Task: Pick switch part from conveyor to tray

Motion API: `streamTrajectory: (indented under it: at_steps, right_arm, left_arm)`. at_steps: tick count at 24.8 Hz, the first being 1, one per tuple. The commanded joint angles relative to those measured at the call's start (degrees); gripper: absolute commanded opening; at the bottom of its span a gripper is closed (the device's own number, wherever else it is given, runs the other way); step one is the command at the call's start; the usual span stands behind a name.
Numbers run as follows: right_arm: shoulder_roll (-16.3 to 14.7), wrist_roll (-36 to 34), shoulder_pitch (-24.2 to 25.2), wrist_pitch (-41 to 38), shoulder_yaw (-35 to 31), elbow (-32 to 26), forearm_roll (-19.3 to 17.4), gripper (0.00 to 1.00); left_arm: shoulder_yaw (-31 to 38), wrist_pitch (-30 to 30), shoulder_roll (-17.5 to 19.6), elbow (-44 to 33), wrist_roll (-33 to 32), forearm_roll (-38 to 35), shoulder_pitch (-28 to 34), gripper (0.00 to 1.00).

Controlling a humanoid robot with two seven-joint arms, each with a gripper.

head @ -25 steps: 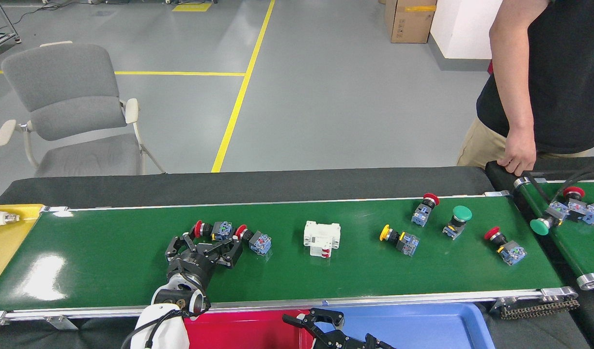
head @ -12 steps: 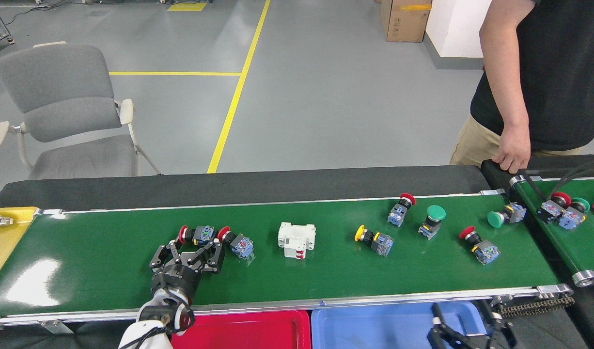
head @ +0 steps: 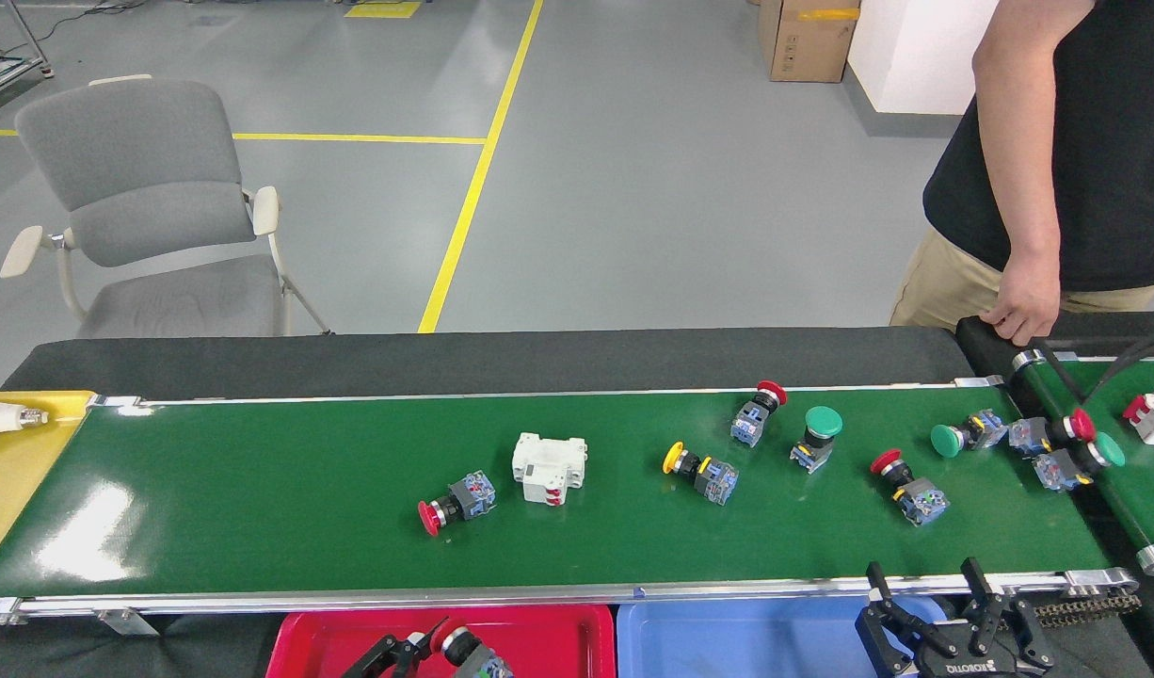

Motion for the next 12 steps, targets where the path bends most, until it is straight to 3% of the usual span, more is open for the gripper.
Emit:
streamTrajectory:
  at_steps: [1,5,7,9,11,12]
  right_arm:
    - [-0.8,1.8,-2.9,0.0,1.3,1.4,0.0,1.00]
    - [-1.6,3.6,-8.9,0.4,2.0,6.8,0.1,1.00]
    - [-1.6,4.2,-12.1,0.5,3.9,10.1,0.2,1.00]
    - [-1.7,4.3,-14.6,1.9,6.0,12.8,0.3,1.00]
    - [-1.7,4.4,-16.3,4.9,8.2,15.0,0.3,0.93]
    - [-1.8,4.5,-17.1,5.5,9.7,16.0,0.2,0.77]
  left_arm:
    - [1.5,0.9,-0.3,-0.8,0.4,0.4,-0.2,0.99]
    - [9.6,5.6,-1.0,-0.8,0.4,0.4,-0.9,0.99]
    - [13.9,16.0,-1.7,-0.5,0.4,0.1,-1.4,0.99]
    - [15.8,22.3,-1.1,0.9,0.4,0.1,-2.0,0.99]
    - [18.9,22.8,-0.4,2.4,0.5,0.2,-1.8,0.99]
    - [20.7,22.6,0.2,2.8,0.5,0.2,-1.6,0.99]
